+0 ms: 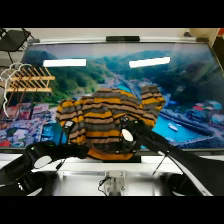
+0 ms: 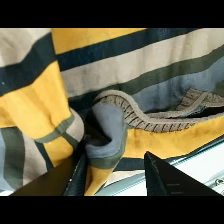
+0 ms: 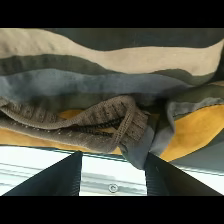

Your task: Fold the shirts.

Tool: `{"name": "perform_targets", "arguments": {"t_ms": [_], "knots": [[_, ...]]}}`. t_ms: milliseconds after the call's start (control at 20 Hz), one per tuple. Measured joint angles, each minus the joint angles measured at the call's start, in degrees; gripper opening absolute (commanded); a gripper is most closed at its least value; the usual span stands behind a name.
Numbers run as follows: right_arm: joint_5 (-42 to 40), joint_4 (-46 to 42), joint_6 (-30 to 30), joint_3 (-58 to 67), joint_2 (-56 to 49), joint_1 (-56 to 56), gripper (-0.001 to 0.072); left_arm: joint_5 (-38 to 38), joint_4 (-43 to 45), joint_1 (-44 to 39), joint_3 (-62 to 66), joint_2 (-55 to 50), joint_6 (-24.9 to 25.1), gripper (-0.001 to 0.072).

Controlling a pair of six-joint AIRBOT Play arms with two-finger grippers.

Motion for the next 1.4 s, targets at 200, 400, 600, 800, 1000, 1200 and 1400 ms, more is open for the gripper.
{"name": "perform_targets", "arguments": {"t_ms": [200,400,600,800,1000,1200,1400], "knots": [[-0.1,-1.2,4.6,0.0,-0.6,0.0,0.0272,0.1,0.2,0.0,0.0,0.0,0.1,0.0461],[-0.3,-2.8,8.7,0.0,-0.7,0.0,0.0061,0.1,0.2,0.0,0.0,0.0,0.1,0.0461],[0.1,-2.8,7.6,0.0,1.9,0.0,0.0064,-1.8,0.1,0.7,1.1,0.1,-0.6,0.0461],[0.5,-5.8,8.3,0.0,7.8,0.0,0.0512,-4.5,0.2,4.1,4.0,0.1,-1.1,0.0163],[-2.7,-7.0,10.4,0.0,5.9,-0.1,0.0513,-6.0,0.1,5.4,4.6,0.0,1.0,0.0054],[-3.6,-5.9,10.9,0.0,1.0,-0.1,0.0510,-7.1,0.0,5.8,4.8,0.0,1.9,0.0054],[-1.7,-5.0,11.5,0.0,-1.6,-0.1,0.0420,-7.7,0.0,5.9,4.9,0.0,2.2,0.0054]]}}
